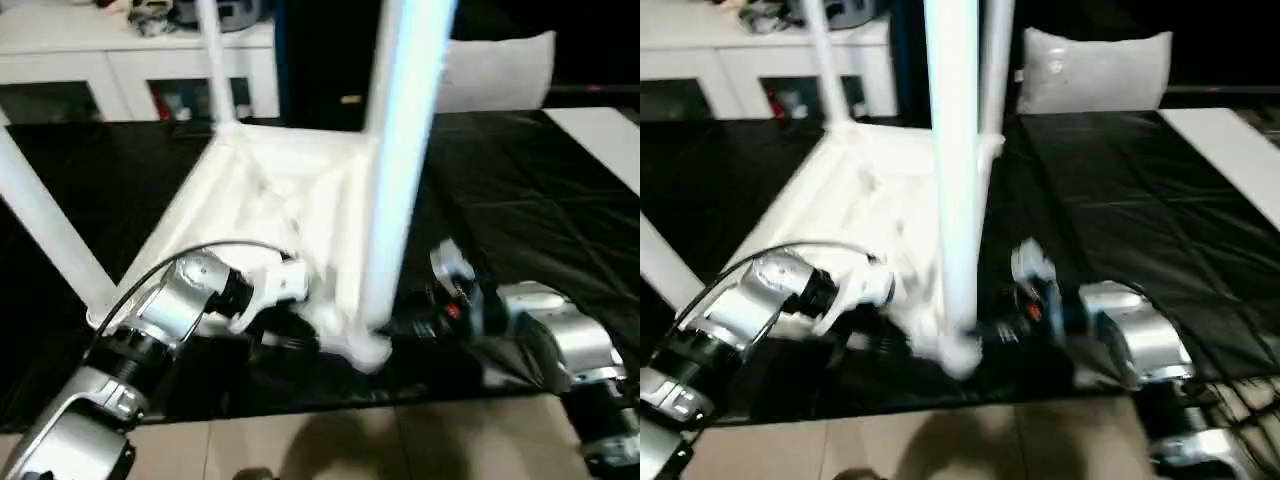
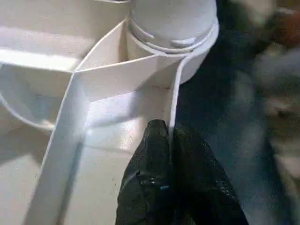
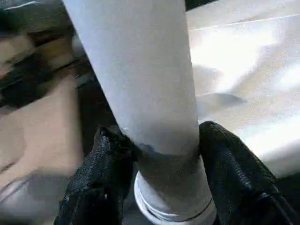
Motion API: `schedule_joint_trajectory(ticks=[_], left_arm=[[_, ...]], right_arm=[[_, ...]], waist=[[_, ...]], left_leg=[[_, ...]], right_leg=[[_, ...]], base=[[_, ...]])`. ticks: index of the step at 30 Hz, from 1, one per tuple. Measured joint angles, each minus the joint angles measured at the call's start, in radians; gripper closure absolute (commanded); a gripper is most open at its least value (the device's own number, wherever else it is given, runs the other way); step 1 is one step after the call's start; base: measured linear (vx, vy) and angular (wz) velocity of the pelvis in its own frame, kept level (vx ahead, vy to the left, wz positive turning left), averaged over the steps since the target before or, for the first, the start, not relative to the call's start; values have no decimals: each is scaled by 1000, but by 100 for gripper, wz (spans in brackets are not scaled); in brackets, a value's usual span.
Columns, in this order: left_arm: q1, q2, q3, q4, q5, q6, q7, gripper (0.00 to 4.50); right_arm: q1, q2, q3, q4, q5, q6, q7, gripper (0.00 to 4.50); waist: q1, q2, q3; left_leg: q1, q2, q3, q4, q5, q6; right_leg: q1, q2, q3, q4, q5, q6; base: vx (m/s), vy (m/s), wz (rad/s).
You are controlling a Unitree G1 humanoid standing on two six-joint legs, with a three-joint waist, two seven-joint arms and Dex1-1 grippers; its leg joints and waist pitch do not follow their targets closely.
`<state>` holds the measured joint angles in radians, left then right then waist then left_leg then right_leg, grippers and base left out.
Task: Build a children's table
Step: Rotate leg to tighten
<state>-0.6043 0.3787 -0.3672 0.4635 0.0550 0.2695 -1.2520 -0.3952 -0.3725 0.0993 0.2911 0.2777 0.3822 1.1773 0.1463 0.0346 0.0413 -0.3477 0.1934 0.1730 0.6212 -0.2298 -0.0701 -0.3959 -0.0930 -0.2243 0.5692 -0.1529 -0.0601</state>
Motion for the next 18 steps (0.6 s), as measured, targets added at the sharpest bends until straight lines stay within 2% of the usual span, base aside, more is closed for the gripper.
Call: schedule_joint_trajectory(ticks=[3,6,7,11,13,16,18], left_arm=[[-13,-57,18,13,18,63,109,450],[-21,-131,54,39,29,114,251,450],[-27,-150,61,46,35,125,291,450],[-37,-240,89,62,58,159,437,450],[-36,-268,97,58,58,168,476,450],[-36,-279,96,39,56,170,483,450],[-36,-283,95,27,52,168,480,450]], right_arm=[[-20,46,-35,28,-32,1,-152,254],[-42,122,-79,42,-71,19,-340,256],[-47,149,-90,43,-82,21,-400,257],[-62,226,-123,36,-125,25,-615,257],[-61,245,-133,36,-135,0,-667,203],[-61,256,-138,36,-141,-29,-694,179],[-61,258,-145,35,-140,-43,-693,152]], waist=[[-46,3,0],[-81,2,0],[-86,1,1],[-97,2,1],[-96,2,0],[-83,3,-1],[-69,3,0]], left_leg=[[0,15,-2,0,0,0],[4,11,-2,-1,-1,0],[7,9,0,-2,-1,0],[7,5,-1,-12,-1,1],[5,4,-1,-13,-3,5],[-5,2,-2,-17,-4,7],[-12,-1,-1,-10,-5,9]], right_leg=[[13,8,-15,-26,4,6],[13,9,-5,-23,5,5],[13,8,-6,-23,5,4],[12,6,-8,-27,6,5],[12,5,-7,-27,9,1],[0,4,-6,-24,7,0],[-14,-1,-3,-5,-1,-5]], base=[[0,0,0],[0,0,0],[0,0,0],[0,0,0],[28,-1,3],[63,-3,4],[63,-9,4]])
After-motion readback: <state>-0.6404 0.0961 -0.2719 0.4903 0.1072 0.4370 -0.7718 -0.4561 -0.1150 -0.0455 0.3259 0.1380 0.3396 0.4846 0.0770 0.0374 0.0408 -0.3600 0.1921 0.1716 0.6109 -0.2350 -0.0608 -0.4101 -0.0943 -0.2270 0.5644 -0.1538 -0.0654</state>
